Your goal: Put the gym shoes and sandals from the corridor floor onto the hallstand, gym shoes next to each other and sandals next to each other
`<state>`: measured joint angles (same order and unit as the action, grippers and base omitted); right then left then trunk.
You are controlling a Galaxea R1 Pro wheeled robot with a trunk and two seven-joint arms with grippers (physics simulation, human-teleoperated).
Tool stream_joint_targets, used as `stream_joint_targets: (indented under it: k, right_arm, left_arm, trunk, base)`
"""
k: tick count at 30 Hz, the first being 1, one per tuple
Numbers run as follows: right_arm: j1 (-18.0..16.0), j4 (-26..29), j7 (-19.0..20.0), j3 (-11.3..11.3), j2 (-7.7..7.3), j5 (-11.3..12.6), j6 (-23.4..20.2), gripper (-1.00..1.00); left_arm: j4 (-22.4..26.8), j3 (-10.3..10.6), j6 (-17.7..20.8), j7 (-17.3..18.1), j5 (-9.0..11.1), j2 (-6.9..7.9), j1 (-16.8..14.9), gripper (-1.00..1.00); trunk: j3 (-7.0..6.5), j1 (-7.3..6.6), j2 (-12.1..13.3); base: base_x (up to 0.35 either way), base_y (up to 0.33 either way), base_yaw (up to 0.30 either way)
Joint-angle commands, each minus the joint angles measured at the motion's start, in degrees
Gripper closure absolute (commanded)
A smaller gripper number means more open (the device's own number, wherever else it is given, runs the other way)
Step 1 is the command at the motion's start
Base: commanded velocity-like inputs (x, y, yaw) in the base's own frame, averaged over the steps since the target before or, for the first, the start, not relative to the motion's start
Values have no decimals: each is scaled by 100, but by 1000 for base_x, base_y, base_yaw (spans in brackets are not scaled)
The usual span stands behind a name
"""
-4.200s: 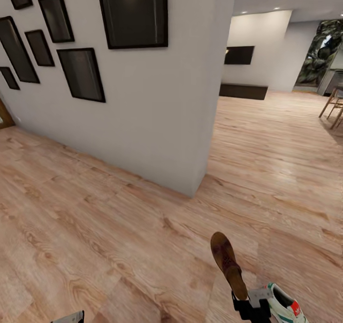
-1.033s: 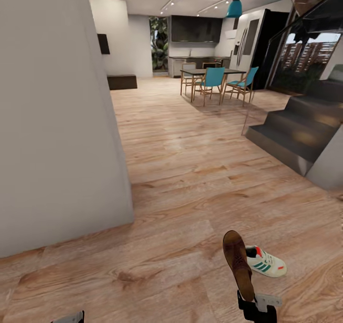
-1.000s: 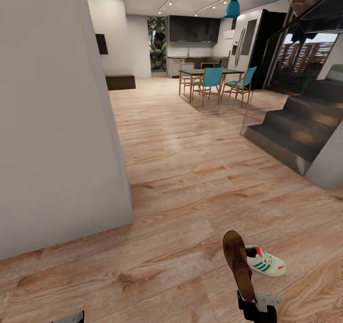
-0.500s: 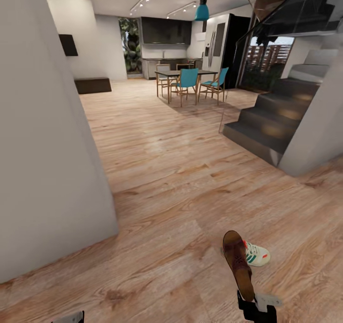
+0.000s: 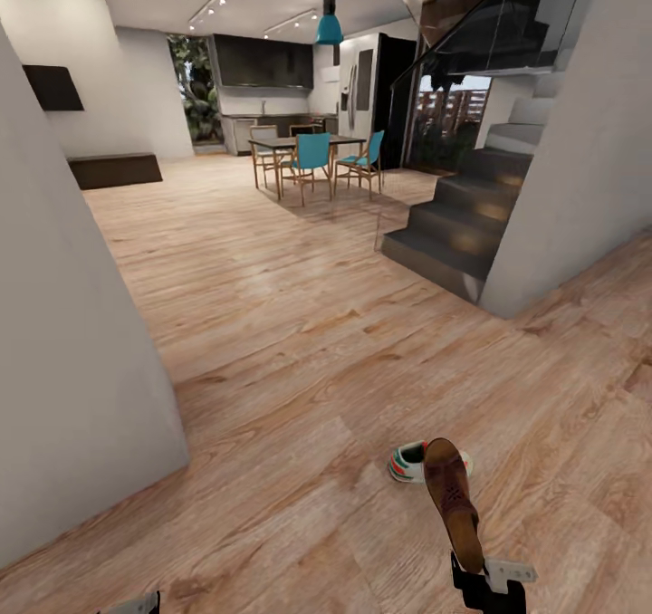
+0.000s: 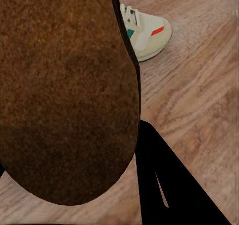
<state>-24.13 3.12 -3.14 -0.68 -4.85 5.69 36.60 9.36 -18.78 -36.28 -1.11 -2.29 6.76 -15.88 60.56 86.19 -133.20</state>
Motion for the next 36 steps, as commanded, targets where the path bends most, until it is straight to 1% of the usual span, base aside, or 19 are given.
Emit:
stream_joint_targets:
  k: [1,20,24,36]
  right_arm:
    - [-4,-3,16,-11,0,64,14,100]
    - [-4,-2,16,-11,-3,64,14,100]
    - [-4,-2,16,-11,-1,64,14,100]
    - [-4,1,16,-11,0,64,14,100]
  left_arm:
    - [-5,-11,-19,-12,-25,0,-2,-100]
    - [-5,-11,-19,-12,-25,0,-2,-100]
    - [-5,-11,-19,-12,-25,-1,-2,-100]
    - [-5,-11,-19,-12,-25,-1,-2,-100]
  trunk:
    - [1,-1,-2]
    - [-63,-1,-2]
    - [-77,-1,-2]
    - [-117,-1,-2]
  base:
    - [0,0,-299]
    - [0,9,-299]
    - [0,215,-299]
    - [0,301,-299]
